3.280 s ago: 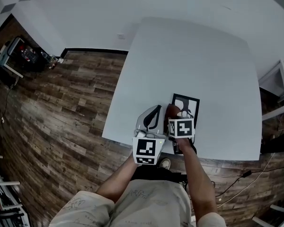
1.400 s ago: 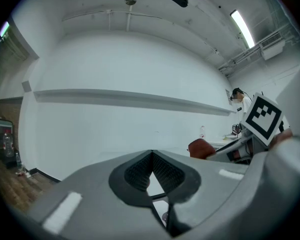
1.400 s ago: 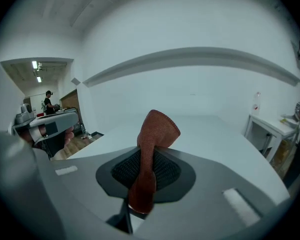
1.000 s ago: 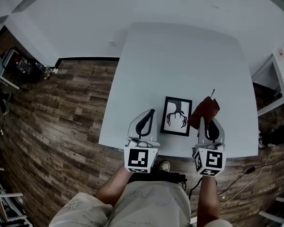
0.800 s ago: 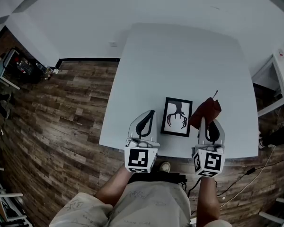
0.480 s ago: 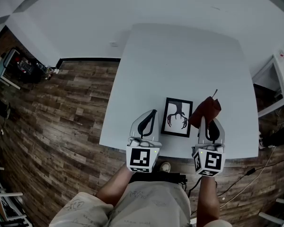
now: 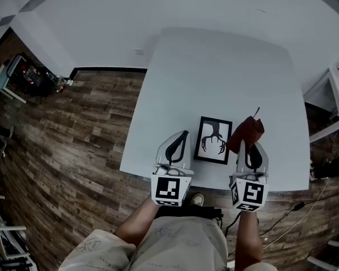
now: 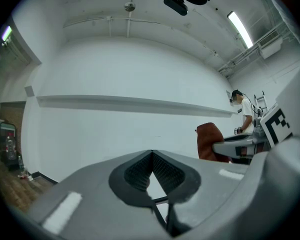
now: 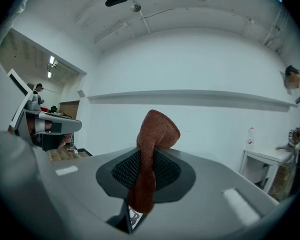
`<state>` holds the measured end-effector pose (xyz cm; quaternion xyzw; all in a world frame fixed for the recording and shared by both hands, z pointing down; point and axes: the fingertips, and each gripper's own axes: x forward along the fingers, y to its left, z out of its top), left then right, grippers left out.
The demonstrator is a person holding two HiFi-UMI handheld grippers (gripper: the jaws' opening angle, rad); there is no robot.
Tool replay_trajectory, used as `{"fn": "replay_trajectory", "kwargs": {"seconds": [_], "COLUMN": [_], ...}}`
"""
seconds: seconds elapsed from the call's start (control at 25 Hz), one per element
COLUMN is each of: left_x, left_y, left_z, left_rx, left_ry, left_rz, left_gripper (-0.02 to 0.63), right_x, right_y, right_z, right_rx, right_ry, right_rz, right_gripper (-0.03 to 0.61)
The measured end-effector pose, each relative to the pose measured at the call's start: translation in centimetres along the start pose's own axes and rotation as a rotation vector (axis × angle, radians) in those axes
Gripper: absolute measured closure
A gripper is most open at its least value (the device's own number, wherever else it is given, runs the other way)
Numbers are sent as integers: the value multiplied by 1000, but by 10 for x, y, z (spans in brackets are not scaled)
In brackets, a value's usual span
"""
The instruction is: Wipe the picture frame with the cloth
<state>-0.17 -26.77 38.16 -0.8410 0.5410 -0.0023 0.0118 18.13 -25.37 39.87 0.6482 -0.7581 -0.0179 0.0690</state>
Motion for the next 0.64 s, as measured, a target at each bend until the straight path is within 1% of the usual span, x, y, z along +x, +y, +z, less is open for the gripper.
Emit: {"fn": "replay_trajectory", "kwargs": {"seconds": [0.64], "left_x": [-3], "left_y": [3], "left_z": [5], "left_rx": [8], "left_ry": [-14], "left_rz": [9], "left_gripper": [614], "right_x": [-3], "right_y": [4], "right_z": [3], "right_rx": [-29], "right_ry": [-12], "right_rz": [1], "right_gripper": [500]}}
